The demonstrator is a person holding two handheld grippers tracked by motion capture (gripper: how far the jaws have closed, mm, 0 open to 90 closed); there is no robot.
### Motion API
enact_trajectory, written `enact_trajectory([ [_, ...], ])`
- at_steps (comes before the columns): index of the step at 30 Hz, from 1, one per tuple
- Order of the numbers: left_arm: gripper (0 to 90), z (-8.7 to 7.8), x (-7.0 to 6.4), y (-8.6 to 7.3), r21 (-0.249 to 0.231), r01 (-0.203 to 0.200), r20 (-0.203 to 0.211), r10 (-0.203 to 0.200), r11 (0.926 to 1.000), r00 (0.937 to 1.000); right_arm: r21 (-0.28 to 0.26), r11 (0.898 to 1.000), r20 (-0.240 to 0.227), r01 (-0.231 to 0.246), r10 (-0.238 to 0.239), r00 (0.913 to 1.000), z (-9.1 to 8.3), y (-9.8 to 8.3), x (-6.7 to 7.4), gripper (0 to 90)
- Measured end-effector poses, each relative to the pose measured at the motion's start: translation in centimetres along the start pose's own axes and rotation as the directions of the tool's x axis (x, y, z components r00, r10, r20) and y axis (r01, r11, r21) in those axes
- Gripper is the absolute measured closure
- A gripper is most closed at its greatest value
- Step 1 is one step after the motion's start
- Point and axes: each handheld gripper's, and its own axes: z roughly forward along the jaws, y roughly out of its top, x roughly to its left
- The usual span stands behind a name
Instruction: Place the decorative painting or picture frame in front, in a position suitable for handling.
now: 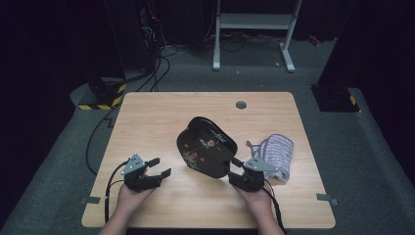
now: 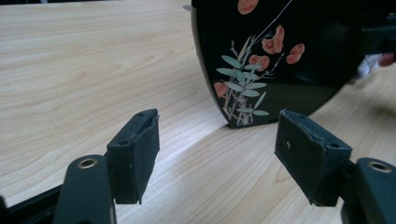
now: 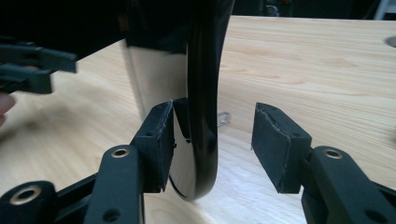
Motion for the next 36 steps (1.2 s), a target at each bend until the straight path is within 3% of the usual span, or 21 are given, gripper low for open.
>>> enact_trajectory([
  [10,30.3,0.1,-0.4,0.0,-0.002,0.006,0.019,-0.006,1.0,0.9998,-0.024,0.999,0.082,-0.041,0.043,0.9957,0.0,0.2,-1.6,54.6],
  [16,32.4,0.4,-0.8,0.3,-0.029,0.006,0.017,-0.005,0.9996,0.9998,-0.032,0.999,0.083,-0.024,0.026,0.9962,0.3,0.1,-1.3,61.7],
  [21,33.0,1.0,-1.1,0.5,-0.018,-0.005,0.019,0.006,0.9998,0.9998,-0.026,1.0,0.104,0.003,0.0,0.9945,0.9,0.3,-1.1,70.3],
  [25,36.3,1.4,-1.6,0.7,-0.021,-0.012,0.028,0.012,0.9997,0.9995,-0.029,1.0,0.112,-0.001,0.004,0.9937,1.3,0.4,-1.3,74.1],
  [29,38.8,1.8,-2.1,0.8,-0.015,-0.031,0.034,0.032,0.9994,0.9989,-0.03,1.0,0.156,0.007,-0.002,0.9877,1.8,0.5,-1.3,77.6],
  [32,41.6,2.0,-2.4,0.9,-0.019,-0.034,0.04,0.035,0.9992,0.9986,-0.043,0.999,0.164,-0.012,0.019,0.9863,2.0,0.6,-1.6,76.0],
  [36,44.0,2.4,-2.6,1.1,-0.029,-0.038,0.042,0.039,0.9988,0.9984,-0.051,0.999,0.127,-0.014,0.021,0.9917,2.0,0.6,-1.7,66.7],
])
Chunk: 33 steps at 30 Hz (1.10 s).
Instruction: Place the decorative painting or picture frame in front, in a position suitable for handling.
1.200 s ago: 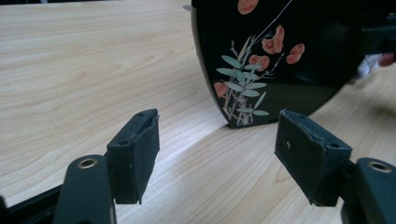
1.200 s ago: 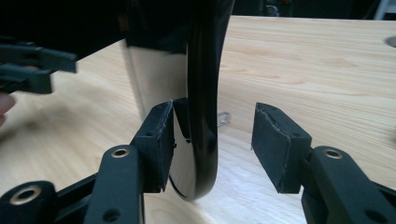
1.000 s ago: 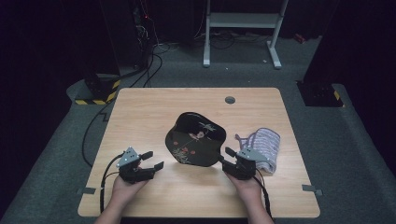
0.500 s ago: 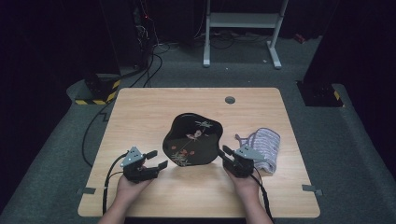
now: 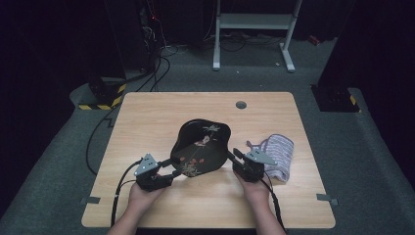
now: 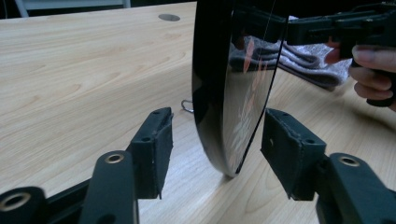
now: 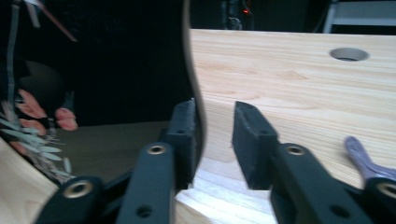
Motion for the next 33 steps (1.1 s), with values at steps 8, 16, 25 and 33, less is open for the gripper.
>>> enact_trajectory([
  [8,49.6,0.7,-0.1,0.3,-0.01,-0.002,0.01,0.002,1.0,0.9999,-0.009,1.0,-0.114,0.014,-0.015,0.9933,0.7,0.0,0.7,47.2],
  [16,54.2,0.8,-0.2,0.2,-0.004,-0.02,0.02,0.02,0.9998,0.9996,0.001,1.0,-0.115,0.026,-0.026,0.993,1.1,0.0,0.9,45.2],
  [25,57.4,-0.3,-0.8,-0.3,-0.005,-0.02,0.041,0.02,0.9998,0.9989,0.022,0.999,-0.138,0.032,-0.029,0.9901,1.8,-0.1,1.2,43.0],
  [33,60.6,-1.7,-1.1,-0.8,-0.01,-0.031,0.038,0.031,0.9995,0.9988,0.032,0.998,-0.161,0.058,-0.052,0.9855,2.5,0.0,2.3,43.6],
])
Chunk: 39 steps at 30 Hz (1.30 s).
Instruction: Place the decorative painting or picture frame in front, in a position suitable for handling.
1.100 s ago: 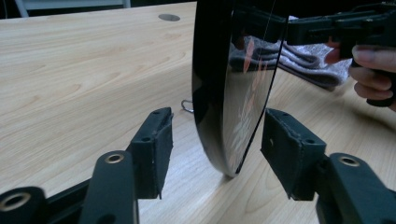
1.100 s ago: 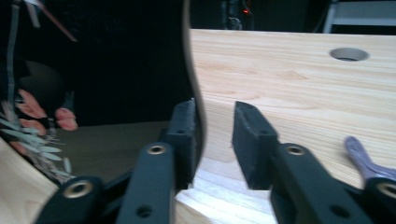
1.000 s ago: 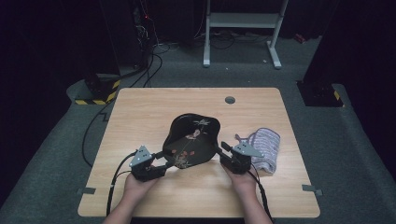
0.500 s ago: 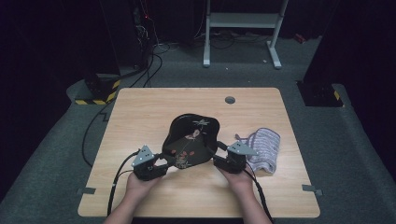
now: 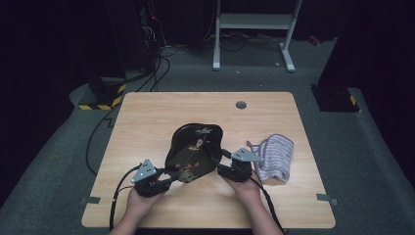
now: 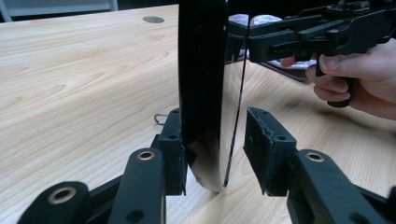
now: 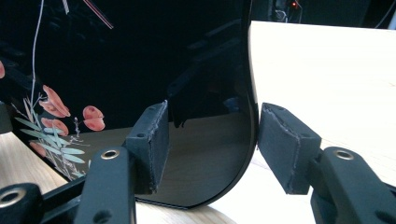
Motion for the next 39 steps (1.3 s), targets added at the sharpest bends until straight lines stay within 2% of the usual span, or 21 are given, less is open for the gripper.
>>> enact_trajectory([
  [7,62.8,-0.7,-0.2,-0.3,-0.007,-0.005,-0.008,0.005,1.0,1.0,0.01,0.999,-0.026,0.033,-0.032,0.9991,0.5,0.0,1.1,44.7],
  [11,66.0,-0.8,-0.1,-0.3,-0.019,-0.021,-0.018,0.021,0.9996,0.9996,0.015,0.999,-0.028,0.029,-0.028,0.9992,0.4,0.1,1.1,44.6],
  [13,66.9,-0.7,-0.1,-0.3,-0.024,-0.022,0.002,0.022,0.9995,0.9998,0.015,0.999,-0.025,0.03,-0.03,0.9992,0.3,0.1,1.1,44.6],
  [15,66.9,-0.7,-0.1,-0.2,-0.03,-0.032,0.001,0.032,0.999,0.9995,0.015,0.999,-0.017,0.034,-0.034,0.9993,0.0,0.0,1.1,44.5],
  [18,67.0,-0.5,-0.1,-0.1,-0.033,-0.021,0.014,0.021,0.9992,0.9997,0.02,0.999,-0.005,0.036,-0.035,0.9994,-0.5,-0.2,1.0,44.5],
  [23,66.6,0.3,0.3,0.0,-0.023,0.005,0.015,-0.004,0.9997,0.9999,0.019,0.999,0.016,0.031,-0.031,0.9994,-1.7,-0.7,0.6,44.5],
  [29,68.2,0.7,0.7,-0.2,-0.035,0.047,0.071,-0.044,0.9983,0.9965,0.019,1.0,0.031,0.02,-0.02,0.9993,-2.5,-0.9,0.1,44.5],
  [33,76.9,0.8,0.4,-0.3,-0.025,0.019,0.097,-0.017,0.9995,0.9951,0.022,1.0,0.035,0.013,-0.014,0.9993,-2.7,-1.1,0.0,44.5],
  [35,79.3,0.9,0.1,-0.4,-0.017,0.015,0.097,-0.013,0.9997,0.9952,0.024,1.0,0.037,0.015,-0.016,0.9992,-2.8,-1.1,0.0,44.5],
  [37,79.5,0.9,-0.1,-0.4,-0.023,0.026,0.081,-0.024,0.9994,0.9964,0.024,1.0,0.038,0.014,-0.015,0.9992,-2.9,-1.1,0.0,44.6],
  [39,79.6,1.0,0.0,-0.5,-0.033,0.047,0.085,-0.044,0.9984,0.9954,0.022,1.0,0.038,0.012,-0.013,0.9992,-3.0,-1.1,0.0,44.5],
])
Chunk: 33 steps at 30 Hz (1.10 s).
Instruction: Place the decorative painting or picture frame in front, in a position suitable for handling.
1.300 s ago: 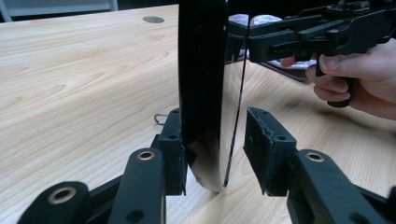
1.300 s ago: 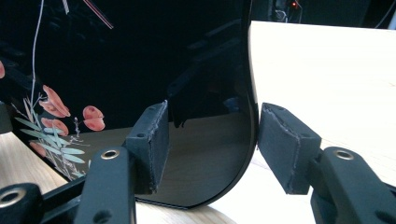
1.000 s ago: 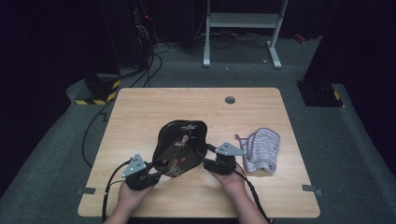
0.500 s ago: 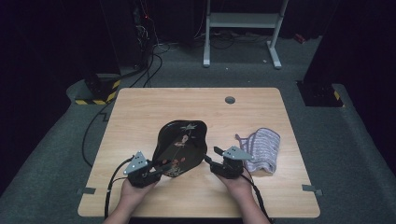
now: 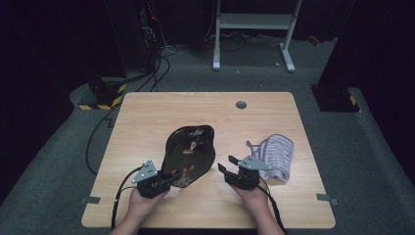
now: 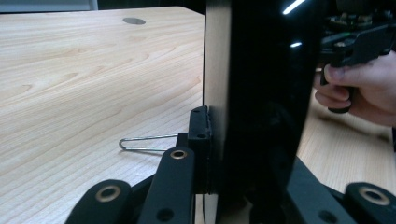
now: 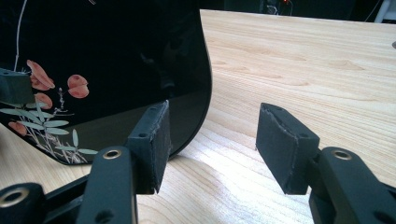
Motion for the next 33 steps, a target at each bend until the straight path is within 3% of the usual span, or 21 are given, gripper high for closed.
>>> enact_trajectory([
  [7,78.2,0.1,0.3,0.0,-0.008,0.046,0.023,-0.046,0.9989,0.9987,-0.002,1.0,-0.003,-0.003,0.003,1.0,0.1,0.0,0.0,44.6],
  [11,77.9,0.2,0.0,-0.1,-0.008,0.027,0.02,-0.027,0.9996,0.9994,0.0,1.0,-0.001,-0.003,0.003,1.0,0.0,0.0,0.0,44.6],
  [19,80.2,0.7,-0.6,-0.2,-0.047,-0.002,-0.054,-0.001,0.9989,0.9985,-0.007,1.0,0.001,-0.008,0.008,1.0,-0.1,0.0,0.0,44.6],
  [25,80.4,1.3,-0.1,-0.1,-0.082,0.018,-0.131,-0.029,0.9965,0.991,-0.017,1.0,0.008,-0.011,0.011,0.9999,-0.4,0.1,-0.1,44.6],
  [31,79.6,1.4,-0.2,-0.4,-0.085,0.033,-0.129,-0.044,0.9958,0.9907,-0.019,1.0,0.013,-0.016,0.016,0.9998,-0.7,0.1,-0.4,44.7],
  [33,69.9,1.4,0.0,-0.4,-0.066,0.04,-0.128,-0.049,0.997,0.9906,-0.021,1.0,0.014,-0.018,0.018,0.9997,-0.7,0.2,-0.4,44.7],
])
